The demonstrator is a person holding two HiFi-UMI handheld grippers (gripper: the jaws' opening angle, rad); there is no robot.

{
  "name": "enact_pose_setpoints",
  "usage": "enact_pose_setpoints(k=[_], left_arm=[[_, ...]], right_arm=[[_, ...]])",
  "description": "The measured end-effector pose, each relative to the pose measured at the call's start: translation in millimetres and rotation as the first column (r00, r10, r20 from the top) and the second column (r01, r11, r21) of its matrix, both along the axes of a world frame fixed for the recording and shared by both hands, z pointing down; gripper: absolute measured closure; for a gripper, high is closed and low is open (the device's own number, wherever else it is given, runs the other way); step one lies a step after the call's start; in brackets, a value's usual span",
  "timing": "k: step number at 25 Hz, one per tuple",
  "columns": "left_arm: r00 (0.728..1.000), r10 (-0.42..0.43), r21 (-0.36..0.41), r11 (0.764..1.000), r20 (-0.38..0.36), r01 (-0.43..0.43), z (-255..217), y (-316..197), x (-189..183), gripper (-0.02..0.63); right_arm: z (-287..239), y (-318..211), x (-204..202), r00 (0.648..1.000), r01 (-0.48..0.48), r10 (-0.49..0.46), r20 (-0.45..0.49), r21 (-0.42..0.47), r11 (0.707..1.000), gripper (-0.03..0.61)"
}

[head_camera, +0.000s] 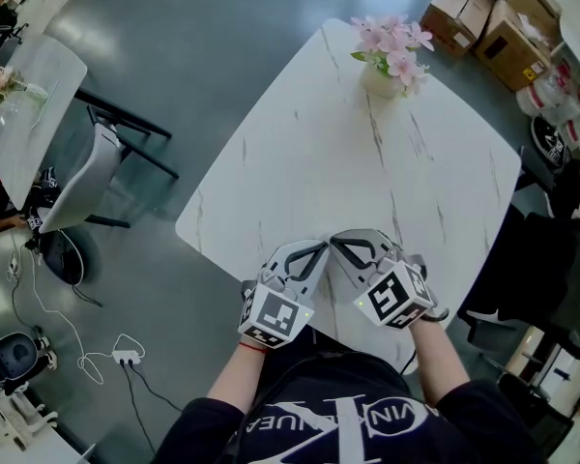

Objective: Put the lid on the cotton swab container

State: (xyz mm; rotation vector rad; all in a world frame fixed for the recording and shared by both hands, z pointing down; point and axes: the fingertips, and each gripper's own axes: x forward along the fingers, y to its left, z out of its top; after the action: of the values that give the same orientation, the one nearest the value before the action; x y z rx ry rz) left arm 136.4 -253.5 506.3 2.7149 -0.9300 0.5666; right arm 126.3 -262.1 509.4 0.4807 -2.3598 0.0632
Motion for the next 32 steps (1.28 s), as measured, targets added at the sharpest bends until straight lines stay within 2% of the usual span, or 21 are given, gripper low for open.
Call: enact_pose_setpoints(k=[7,12,15,19,27,32], left_arm=[[0.999,0.0,-0.015,1.0,-0.036,0.0,-1,0,-1,0.609],[0.998,-0.023,-0.017,1.0,-0.051,0.022,-4,-3,-1,0.609],[0.997,-0.065,0.009,0.998,-0.048,0.065,-13,-11,-8,0.609],[0.988,-0.131,0.06,0.989,-0.08,0.136,-35,-29,-17,0.609],[0.96,-0.217,0.194,0.949,-0.175,0.25,-94,-64,-30,0.609],[0.938,-0.257,0.244,0.918,-0.232,0.312,-128,-72,-44,0.607]], right_arm=[[0,1,0,1.0,-0.005,0.005,-0.024,0.011,1.0,0.577],[-2,1,-1,0.998,-0.002,0.006,-0.059,0.071,0.998,0.577],[-17,-5,-1,0.996,-0.081,0.079,0.031,0.075,0.994,0.577],[-45,-20,2,0.971,-0.185,0.163,0.177,0.114,0.976,0.577],[-114,-54,0,0.879,-0.354,0.257,0.403,0.188,0.916,0.577],[-145,-59,7,0.838,-0.409,0.279,0.47,0.2,0.89,0.577]])
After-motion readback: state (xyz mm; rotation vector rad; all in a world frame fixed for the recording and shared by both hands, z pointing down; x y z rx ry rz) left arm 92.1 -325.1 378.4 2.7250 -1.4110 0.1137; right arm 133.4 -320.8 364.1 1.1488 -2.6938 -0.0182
